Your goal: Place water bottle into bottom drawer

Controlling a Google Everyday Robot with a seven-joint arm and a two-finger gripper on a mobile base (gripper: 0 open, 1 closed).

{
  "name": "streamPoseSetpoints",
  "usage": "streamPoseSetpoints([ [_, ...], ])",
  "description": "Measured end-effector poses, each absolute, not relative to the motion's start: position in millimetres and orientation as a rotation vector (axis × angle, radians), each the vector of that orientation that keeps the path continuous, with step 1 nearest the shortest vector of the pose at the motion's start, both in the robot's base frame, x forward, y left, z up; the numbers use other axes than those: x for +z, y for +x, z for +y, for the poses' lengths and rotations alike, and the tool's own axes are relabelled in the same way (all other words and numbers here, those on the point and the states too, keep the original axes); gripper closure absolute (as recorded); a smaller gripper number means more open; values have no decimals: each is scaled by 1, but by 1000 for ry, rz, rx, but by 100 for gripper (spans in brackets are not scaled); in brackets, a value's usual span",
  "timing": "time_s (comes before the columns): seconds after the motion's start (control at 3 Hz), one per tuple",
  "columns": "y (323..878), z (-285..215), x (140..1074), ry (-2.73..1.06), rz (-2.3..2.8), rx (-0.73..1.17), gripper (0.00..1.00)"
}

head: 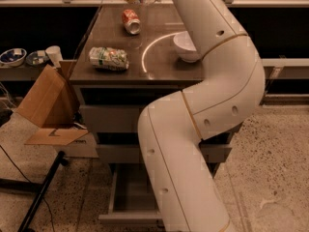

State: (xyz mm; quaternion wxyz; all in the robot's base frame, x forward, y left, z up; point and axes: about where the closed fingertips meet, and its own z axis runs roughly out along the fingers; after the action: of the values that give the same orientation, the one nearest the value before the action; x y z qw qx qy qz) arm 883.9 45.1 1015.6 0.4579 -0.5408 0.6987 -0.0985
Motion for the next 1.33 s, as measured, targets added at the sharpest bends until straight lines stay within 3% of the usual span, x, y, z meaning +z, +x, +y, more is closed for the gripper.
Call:
streamPoseSetpoints([
  [0.33,881,56,1005,-1285,1742,-185,100],
  [1.33,808,24,1013,-1393,1795,-209,100],
])
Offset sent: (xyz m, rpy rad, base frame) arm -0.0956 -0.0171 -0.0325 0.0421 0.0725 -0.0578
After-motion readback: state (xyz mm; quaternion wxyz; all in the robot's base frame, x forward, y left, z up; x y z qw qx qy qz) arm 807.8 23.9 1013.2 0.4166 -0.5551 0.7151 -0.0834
